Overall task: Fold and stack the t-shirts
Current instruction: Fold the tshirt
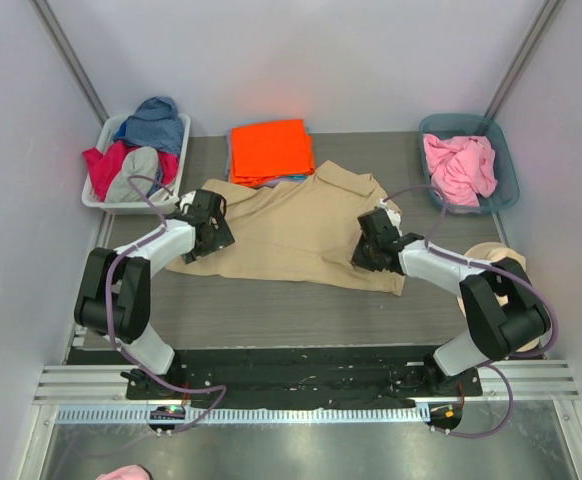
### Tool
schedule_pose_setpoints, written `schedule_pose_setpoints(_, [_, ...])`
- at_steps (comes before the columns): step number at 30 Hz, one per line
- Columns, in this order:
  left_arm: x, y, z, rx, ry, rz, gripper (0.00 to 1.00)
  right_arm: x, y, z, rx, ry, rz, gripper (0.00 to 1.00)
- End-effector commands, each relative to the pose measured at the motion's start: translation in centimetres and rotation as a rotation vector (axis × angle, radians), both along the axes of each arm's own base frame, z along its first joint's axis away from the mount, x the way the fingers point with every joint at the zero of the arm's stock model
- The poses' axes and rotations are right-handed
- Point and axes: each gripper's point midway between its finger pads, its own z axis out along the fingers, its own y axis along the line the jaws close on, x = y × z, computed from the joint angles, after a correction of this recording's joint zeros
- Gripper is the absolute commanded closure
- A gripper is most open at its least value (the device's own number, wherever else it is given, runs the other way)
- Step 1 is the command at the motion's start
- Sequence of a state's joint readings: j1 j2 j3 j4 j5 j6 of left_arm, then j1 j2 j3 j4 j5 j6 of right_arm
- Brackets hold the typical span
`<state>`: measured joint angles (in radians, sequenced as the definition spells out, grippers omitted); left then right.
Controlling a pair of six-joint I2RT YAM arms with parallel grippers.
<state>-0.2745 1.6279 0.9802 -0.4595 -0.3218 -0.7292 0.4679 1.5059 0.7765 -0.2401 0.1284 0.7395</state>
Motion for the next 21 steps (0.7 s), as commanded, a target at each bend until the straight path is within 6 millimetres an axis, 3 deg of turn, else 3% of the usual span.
schedule_pose_setpoints(1, [0.7,-0.2,0.4,-0.004,-0.034,-0.001,0.09,3.5,1.7,3.3,0.058,-0.114,-0.008,0.99])
schedule_pose_setpoints(7, [0.6,-0.1,0.3,-0.003,-0.032,-0.001,0.09,5.7,3.6,3.0,0.103,-0.119,0.005,0.99])
schedule_pose_setpoints(13, [0.6,-0.2,0.2,-0.006,-0.029,-0.003,0.09,9.3,5.2,3.2,0.092,-0.155,0.036,0.98])
schedule_pose_setpoints(21, [0.4,-0.2,0.2,-0.005,-0.026,-0.006,0.09,14.0,6.8,6.2,0.063,-0.262,0.099,0.94])
